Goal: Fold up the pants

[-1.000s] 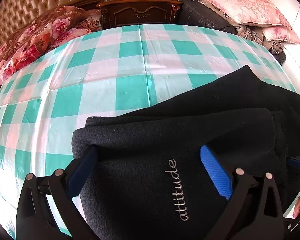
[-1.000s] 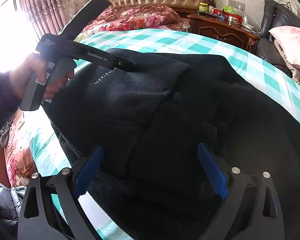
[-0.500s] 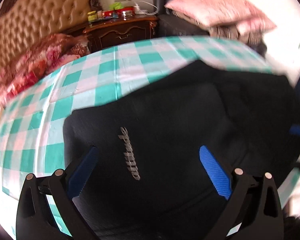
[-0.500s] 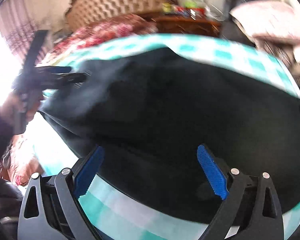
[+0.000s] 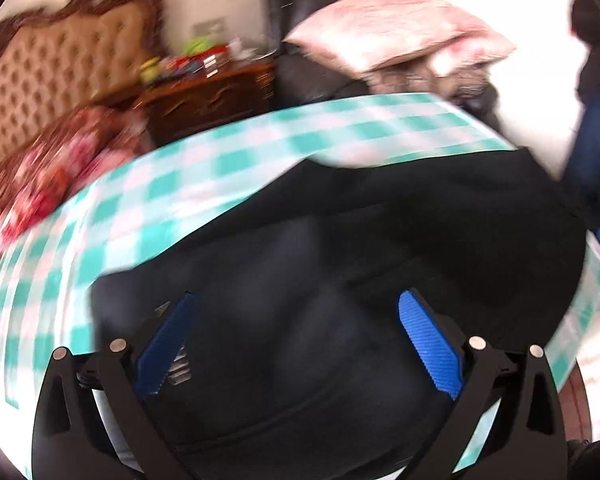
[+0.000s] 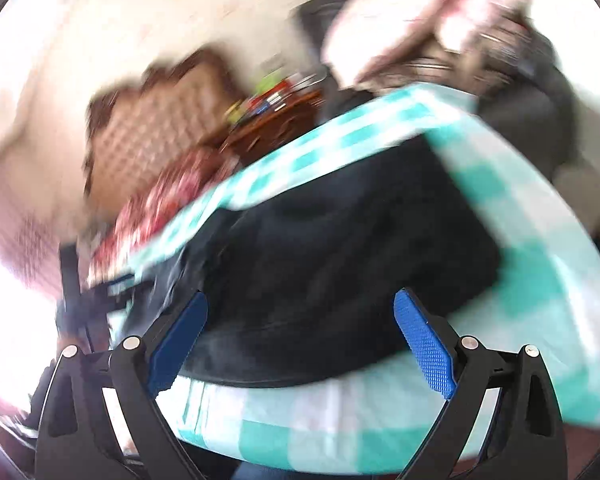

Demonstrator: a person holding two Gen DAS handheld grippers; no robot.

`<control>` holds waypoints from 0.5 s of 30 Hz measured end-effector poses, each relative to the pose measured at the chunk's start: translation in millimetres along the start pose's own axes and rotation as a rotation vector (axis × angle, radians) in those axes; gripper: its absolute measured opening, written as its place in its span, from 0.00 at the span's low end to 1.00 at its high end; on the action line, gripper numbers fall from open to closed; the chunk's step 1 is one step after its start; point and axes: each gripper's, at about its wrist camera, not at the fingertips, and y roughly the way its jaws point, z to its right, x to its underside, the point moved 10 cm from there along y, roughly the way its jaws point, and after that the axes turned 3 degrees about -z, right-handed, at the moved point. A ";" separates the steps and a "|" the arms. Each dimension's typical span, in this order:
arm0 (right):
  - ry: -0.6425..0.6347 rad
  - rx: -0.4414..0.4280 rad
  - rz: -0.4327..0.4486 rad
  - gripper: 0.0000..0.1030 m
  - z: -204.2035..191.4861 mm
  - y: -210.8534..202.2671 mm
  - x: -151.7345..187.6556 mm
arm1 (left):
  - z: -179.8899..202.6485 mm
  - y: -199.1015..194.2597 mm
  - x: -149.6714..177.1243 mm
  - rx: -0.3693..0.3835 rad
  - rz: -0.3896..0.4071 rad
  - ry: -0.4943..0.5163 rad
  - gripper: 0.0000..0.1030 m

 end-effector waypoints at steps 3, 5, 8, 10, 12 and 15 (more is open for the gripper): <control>0.104 0.058 -0.020 0.89 36.2 -1.6 4.3 | 37.3 12.1 -11.1 0.016 0.000 0.076 0.98; 0.171 0.084 -0.064 0.89 55.1 9.5 11.0 | 55.2 26.1 -11.6 0.017 -0.020 0.123 0.98; 0.233 0.076 -0.097 0.89 71.7 25.0 9.8 | 64.7 48.9 -3.0 0.011 -0.065 0.159 0.98; 0.256 0.050 -0.089 0.90 76.0 31.6 1.9 | 66.8 62.4 5.0 0.013 -0.100 0.169 0.98; 0.286 0.017 -0.099 0.89 79.6 35.4 -5.0 | 66.4 68.3 9.5 0.016 -0.109 0.165 0.98; 0.302 -0.029 -0.117 0.88 83.5 43.1 -15.4 | 65.0 69.3 12.0 0.034 -0.114 0.149 0.98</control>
